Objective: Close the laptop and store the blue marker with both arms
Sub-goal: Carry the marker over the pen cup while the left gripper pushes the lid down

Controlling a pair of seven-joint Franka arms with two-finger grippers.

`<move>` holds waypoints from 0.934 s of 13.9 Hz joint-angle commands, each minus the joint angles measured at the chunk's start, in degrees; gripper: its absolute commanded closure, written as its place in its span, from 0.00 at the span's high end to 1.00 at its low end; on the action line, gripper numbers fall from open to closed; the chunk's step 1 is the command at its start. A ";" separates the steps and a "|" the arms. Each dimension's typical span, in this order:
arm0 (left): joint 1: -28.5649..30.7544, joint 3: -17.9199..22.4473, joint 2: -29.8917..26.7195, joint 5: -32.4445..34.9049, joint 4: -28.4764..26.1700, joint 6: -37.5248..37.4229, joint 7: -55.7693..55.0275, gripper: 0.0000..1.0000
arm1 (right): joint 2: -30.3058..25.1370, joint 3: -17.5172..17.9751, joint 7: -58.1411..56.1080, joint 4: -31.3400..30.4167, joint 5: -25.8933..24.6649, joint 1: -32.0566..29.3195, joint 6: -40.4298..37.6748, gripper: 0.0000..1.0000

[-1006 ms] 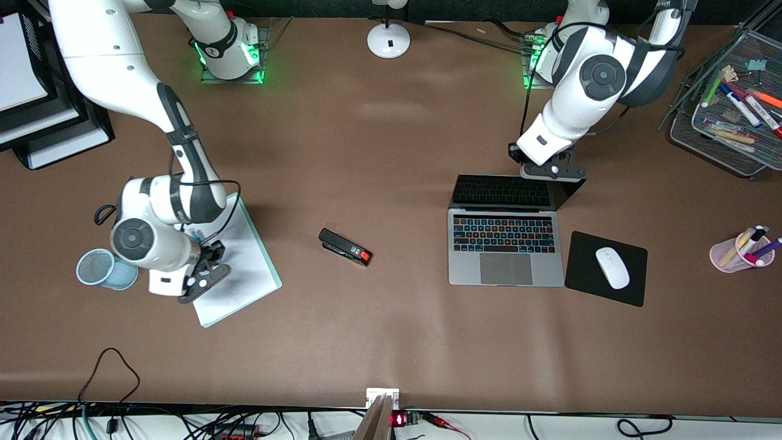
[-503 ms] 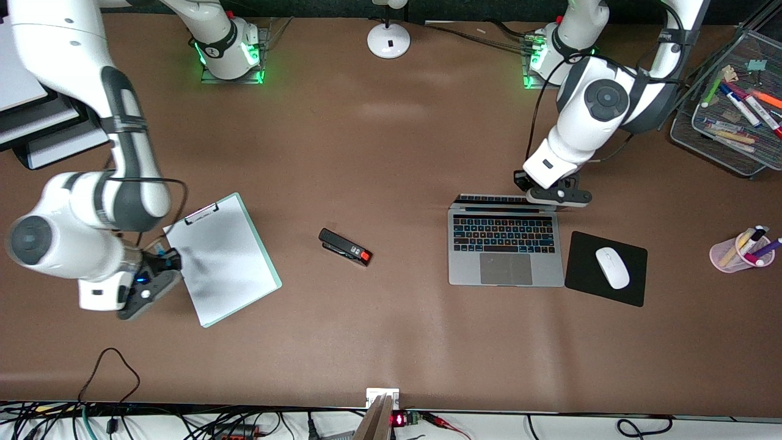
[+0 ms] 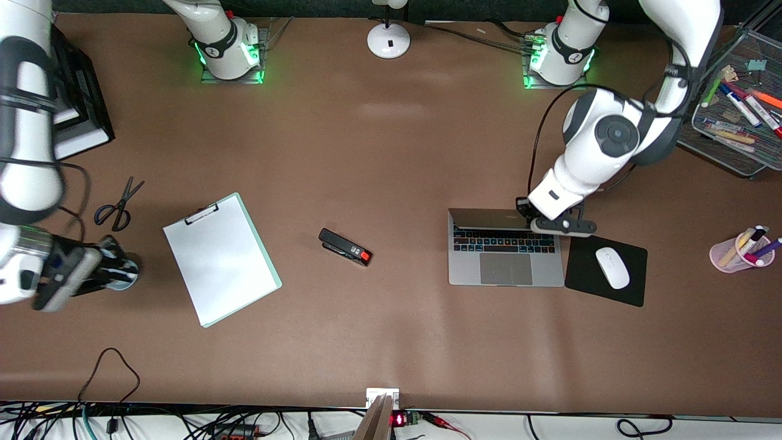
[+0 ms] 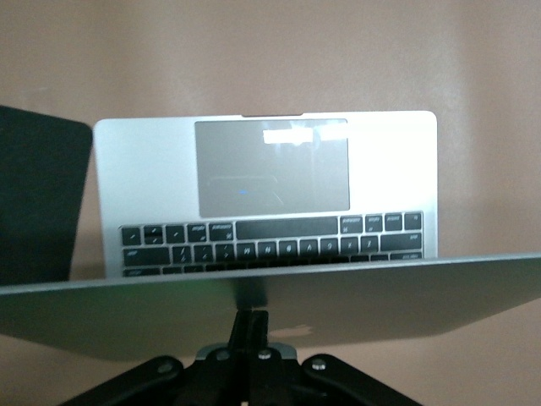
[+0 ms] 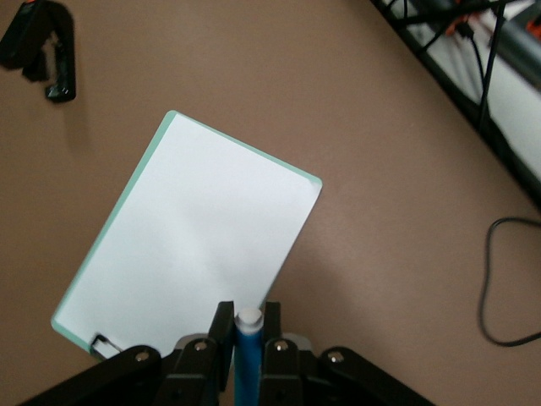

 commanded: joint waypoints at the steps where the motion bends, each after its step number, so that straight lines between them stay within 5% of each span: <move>1: 0.21 -0.24 5.70 1.67 5.91 -0.23 0.07 0.00 | 0.14 0.67 -14.34 1.46 4.77 -4.33 -1.22 0.00; 6: -0.31 0.11 12.37 1.67 11.36 1.08 -0.02 0.00 | 2.42 0.67 -33.79 0.94 19.80 -12.16 -2.79 0.00; 13: -4.18 2.65 20.38 2.63 17.79 3.71 0.07 0.00 | 7.78 0.67 -40.57 0.85 28.44 -17.44 -10.01 0.00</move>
